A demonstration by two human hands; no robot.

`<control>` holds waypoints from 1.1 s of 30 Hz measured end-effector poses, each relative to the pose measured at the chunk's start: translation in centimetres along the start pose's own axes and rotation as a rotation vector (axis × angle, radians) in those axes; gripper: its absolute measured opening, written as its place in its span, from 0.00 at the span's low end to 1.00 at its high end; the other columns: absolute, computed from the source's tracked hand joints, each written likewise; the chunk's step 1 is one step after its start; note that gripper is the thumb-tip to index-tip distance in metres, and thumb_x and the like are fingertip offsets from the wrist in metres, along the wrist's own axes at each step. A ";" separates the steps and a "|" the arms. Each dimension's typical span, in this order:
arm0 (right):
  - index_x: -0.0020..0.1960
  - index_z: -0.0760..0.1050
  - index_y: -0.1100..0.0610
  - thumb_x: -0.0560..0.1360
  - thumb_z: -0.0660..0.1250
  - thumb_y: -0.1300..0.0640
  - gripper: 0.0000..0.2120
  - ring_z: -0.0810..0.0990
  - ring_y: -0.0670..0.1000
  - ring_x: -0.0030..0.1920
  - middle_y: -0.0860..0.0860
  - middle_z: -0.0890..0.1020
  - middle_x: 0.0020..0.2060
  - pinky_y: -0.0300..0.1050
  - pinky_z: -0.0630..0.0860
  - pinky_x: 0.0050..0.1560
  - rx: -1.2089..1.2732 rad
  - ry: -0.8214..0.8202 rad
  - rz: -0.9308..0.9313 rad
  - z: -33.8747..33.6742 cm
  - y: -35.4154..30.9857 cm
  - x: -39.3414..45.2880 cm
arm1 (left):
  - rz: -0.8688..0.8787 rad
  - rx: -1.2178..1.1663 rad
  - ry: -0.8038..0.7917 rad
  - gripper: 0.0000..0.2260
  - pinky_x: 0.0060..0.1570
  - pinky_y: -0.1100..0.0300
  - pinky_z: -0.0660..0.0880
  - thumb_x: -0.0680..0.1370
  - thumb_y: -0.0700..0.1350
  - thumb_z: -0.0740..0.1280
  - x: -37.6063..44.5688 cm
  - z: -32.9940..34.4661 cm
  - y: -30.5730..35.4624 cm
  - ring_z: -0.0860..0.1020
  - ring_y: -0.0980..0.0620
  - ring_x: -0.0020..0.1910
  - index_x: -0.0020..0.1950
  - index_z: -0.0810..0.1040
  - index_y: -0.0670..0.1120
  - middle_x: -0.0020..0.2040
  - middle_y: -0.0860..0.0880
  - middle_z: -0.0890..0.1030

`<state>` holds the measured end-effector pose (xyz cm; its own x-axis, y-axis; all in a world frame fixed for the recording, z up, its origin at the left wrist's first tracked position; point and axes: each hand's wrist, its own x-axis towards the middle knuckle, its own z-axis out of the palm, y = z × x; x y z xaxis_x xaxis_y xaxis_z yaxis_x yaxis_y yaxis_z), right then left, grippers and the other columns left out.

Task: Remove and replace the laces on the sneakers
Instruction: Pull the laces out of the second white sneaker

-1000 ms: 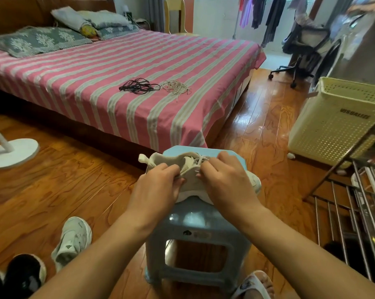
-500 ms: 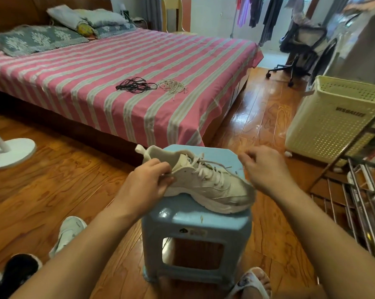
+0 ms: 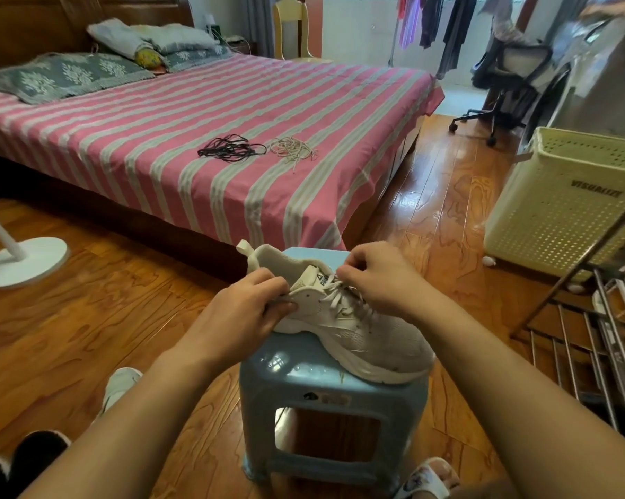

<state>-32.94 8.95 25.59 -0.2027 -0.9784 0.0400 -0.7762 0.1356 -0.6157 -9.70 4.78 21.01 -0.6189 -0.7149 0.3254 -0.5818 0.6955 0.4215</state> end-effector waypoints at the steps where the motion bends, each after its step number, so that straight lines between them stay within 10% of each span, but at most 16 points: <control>1: 0.42 0.83 0.58 0.77 0.69 0.55 0.09 0.77 0.46 0.37 0.50 0.83 0.37 0.47 0.75 0.43 0.071 0.013 0.026 -0.1 0.5 -0.1 | 0.004 0.003 0.005 0.06 0.37 0.64 0.70 0.80 0.56 0.67 0.0 0.0 0.0 0.75 0.58 0.44 0.49 0.76 0.54 0.48 0.59 0.73; 11: 0.46 0.84 0.55 0.76 0.72 0.48 0.10 0.81 0.49 0.45 0.49 0.84 0.41 0.48 0.78 0.47 -0.177 -0.025 -0.095 -0.2 -1.7 0.0 | 0.084 0.039 0.023 0.15 0.36 0.54 0.78 0.80 0.62 0.57 -0.4 0.2 0.6 0.76 0.56 0.42 0.52 0.76 0.54 0.50 0.59 0.73; 18: 0.41 0.83 0.54 0.75 0.74 0.48 0.10 0.80 0.43 0.35 0.48 0.84 0.35 0.35 0.72 0.33 -0.034 -0.228 -0.061 -2.5 -1.9 -0.6 | 0.231 0.147 0.089 0.13 0.32 0.68 0.75 0.80 0.54 0.63 -1.1 -0.3 1.9 0.76 0.57 0.38 0.53 0.81 0.47 0.51 0.52 0.79; 25: 0.38 0.79 0.60 0.75 0.72 0.59 0.08 0.72 0.50 0.37 0.54 0.76 0.35 0.43 0.69 0.40 0.640 -0.408 0.186 -4.4 1.6 -1.7 | 0.228 0.101 0.133 0.10 0.31 0.66 0.74 0.80 0.51 0.66 -1.1 -1.1 1.3 0.77 0.56 0.37 0.52 0.82 0.47 0.51 0.53 0.78; 30: 0.44 0.81 0.55 0.79 0.65 0.52 0.10 0.75 0.50 0.37 0.50 0.81 0.39 0.45 0.71 0.37 0.200 0.039 0.241 -3.8 2.2 -1.4 | 0.199 0.081 0.102 0.13 0.29 0.57 0.79 0.81 0.56 0.61 -1.3 -0.4 1.2 0.79 0.52 0.38 0.52 0.80 0.50 0.51 0.56 0.76; 33: 0.53 0.84 0.51 0.82 0.63 0.48 0.12 0.78 0.47 0.39 0.48 0.84 0.42 0.46 0.75 0.45 0.314 -0.060 0.029 -3.0 0.0 -1.7 | 0.196 0.076 0.104 0.14 0.31 0.59 0.79 0.80 0.56 0.60 -1.1 -0.2 1.0 0.79 0.53 0.39 0.52 0.80 0.50 0.52 0.56 0.76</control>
<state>-34.37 11.07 27.89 -0.1792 -0.9836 -0.0224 -0.5469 0.1185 -0.8288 -9.48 6.24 21.27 -0.6685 -0.5668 0.4815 -0.4965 0.8221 0.2785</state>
